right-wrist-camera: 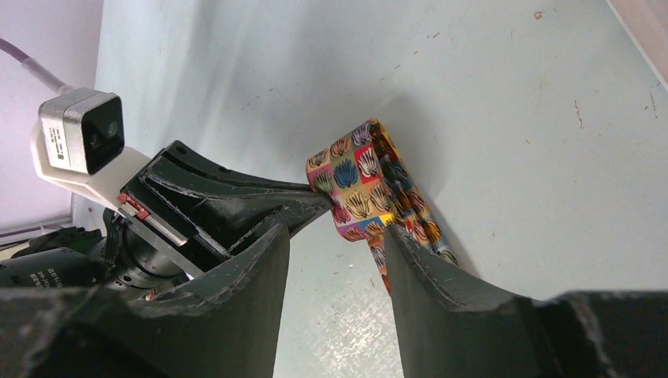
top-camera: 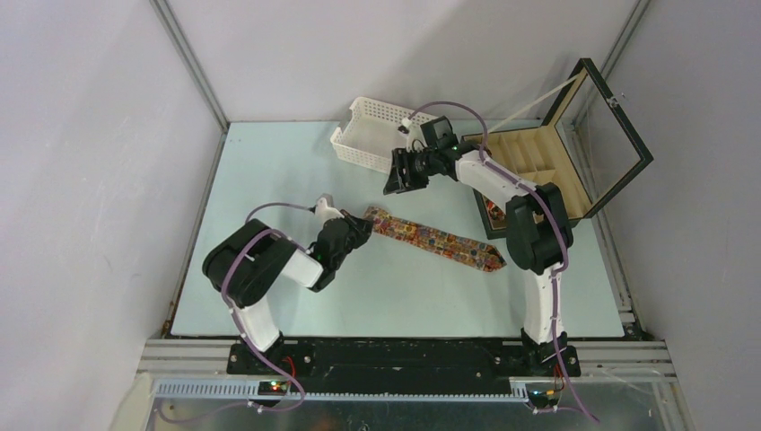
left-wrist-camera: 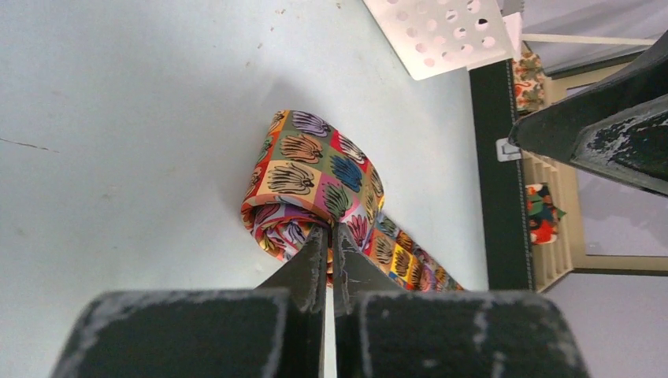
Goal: Roll the ties
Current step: Roll the tie at the center of the board.
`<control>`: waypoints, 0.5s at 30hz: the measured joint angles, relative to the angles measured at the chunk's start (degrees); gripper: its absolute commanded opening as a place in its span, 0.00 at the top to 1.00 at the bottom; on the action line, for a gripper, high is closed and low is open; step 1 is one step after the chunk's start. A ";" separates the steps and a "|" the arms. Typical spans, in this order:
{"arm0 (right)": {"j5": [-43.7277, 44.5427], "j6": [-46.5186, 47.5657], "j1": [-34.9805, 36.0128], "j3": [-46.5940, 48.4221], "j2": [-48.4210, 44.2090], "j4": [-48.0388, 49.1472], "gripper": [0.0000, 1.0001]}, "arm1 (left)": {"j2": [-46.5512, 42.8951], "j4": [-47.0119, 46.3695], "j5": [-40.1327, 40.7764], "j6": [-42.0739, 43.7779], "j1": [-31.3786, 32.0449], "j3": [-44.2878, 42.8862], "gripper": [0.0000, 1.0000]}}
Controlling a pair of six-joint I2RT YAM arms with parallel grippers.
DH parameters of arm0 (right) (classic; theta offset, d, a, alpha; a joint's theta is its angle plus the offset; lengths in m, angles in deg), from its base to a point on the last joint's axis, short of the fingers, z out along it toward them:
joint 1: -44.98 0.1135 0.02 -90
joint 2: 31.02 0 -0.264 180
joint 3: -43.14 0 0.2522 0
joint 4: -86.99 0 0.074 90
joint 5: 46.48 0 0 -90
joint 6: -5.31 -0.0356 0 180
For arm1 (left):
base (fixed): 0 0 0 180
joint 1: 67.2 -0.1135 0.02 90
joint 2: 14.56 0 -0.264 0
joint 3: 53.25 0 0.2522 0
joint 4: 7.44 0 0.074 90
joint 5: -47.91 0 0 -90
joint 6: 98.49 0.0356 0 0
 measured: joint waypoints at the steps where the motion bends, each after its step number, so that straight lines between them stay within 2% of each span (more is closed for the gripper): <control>1: -0.02 -0.02 0.02 -0.02 0.00 0.02 0.49 | -0.09 0.26 0.50 0.83 0.07 -0.02 1.00; 15: -0.04 -0.44 0.00 -2.78 0.00 0.81 0.50 | -3.67 8.90 9.16 12.48 5.44 -2.84 1.00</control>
